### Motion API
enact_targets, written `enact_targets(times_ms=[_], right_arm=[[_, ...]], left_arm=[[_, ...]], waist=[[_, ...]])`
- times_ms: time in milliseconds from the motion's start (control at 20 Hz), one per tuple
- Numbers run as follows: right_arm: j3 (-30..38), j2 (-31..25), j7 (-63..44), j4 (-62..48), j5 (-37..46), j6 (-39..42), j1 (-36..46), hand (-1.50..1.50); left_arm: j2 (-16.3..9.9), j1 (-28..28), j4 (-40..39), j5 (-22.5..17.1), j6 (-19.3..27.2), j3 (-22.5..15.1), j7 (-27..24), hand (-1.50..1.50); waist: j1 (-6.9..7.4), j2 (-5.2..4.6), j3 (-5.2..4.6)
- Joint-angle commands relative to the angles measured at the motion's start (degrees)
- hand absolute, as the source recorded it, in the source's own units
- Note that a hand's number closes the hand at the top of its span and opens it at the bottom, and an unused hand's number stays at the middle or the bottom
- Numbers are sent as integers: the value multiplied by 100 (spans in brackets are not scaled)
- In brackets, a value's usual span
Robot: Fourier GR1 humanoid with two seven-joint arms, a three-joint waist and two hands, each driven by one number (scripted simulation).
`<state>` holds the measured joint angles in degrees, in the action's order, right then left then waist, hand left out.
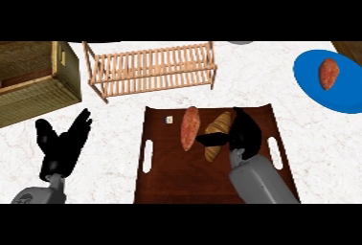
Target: Pick the croissant from the tray and place it in the tiered shelf
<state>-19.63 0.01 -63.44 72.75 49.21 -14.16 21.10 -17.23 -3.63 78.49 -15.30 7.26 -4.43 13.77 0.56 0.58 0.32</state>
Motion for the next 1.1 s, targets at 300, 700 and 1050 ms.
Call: enact_targets(times_ms=[300,700,1050], right_arm=[[-546,-8,211,-967,-733,-445,514,150],[-2576,-7,878,-126,-1719,557,1231,150],[-3457,-2,588,531,-2598,-112,2927,150]], left_arm=[[146,10,-366,107,-181,93,-34,0],[141,-269,-258,159,-341,-91,178,0],[247,-346,-361,183,-326,-112,202,0]], waist=[[12,-74,-31],[572,-173,-25],[462,-94,-37]])
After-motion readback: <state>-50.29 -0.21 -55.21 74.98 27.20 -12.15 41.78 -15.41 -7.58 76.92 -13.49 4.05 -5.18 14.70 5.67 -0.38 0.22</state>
